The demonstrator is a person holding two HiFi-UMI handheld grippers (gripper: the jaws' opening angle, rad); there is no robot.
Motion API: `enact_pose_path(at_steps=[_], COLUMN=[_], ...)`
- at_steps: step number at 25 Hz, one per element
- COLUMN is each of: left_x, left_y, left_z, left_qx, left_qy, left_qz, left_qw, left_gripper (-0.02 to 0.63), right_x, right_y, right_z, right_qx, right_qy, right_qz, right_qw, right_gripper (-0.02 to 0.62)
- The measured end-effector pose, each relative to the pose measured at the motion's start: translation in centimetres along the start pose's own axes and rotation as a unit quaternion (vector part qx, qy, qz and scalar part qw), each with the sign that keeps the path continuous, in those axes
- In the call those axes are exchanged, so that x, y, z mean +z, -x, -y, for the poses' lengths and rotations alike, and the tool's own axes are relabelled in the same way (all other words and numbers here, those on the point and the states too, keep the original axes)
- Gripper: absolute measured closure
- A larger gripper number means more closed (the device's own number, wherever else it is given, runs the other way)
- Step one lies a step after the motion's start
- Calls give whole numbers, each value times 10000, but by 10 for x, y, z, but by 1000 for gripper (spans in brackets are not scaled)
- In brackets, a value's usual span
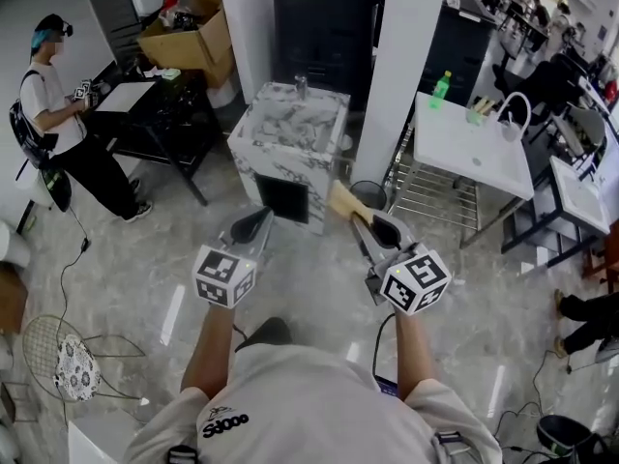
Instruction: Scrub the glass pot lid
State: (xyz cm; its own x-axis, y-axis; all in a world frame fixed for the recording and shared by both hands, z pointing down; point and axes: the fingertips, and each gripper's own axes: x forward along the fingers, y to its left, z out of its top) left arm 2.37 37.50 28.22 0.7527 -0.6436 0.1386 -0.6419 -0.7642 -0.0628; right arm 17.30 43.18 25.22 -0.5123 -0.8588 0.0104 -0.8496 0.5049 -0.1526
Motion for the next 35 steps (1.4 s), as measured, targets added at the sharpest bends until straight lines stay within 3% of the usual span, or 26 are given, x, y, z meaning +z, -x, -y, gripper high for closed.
enact_pose_path(at_steps=[5,11,26,35], left_x=[-8,-14,11,14], left_y=[-6,-30,-125,-159], left_z=[-15,-43,-214,-282], left_qx=[130,24,-49,-79], left_qy=[94,-9,-258,-182], left_qz=[-52,-117,184,189], left_qw=[9999,9999,9995,9996], left_gripper=[597,597,597,597], right_x=[-1,-11,18,22], right_y=[-14,-50,-231,-307], right_z=[11,25,82,104], right_qx=[-22,22,-146,-187], right_qy=[-41,-172,-180,-316], right_qz=[-57,-221,39,-47], right_qw=[10000,9996,9997,9993], right_gripper=[549,549,549,549])
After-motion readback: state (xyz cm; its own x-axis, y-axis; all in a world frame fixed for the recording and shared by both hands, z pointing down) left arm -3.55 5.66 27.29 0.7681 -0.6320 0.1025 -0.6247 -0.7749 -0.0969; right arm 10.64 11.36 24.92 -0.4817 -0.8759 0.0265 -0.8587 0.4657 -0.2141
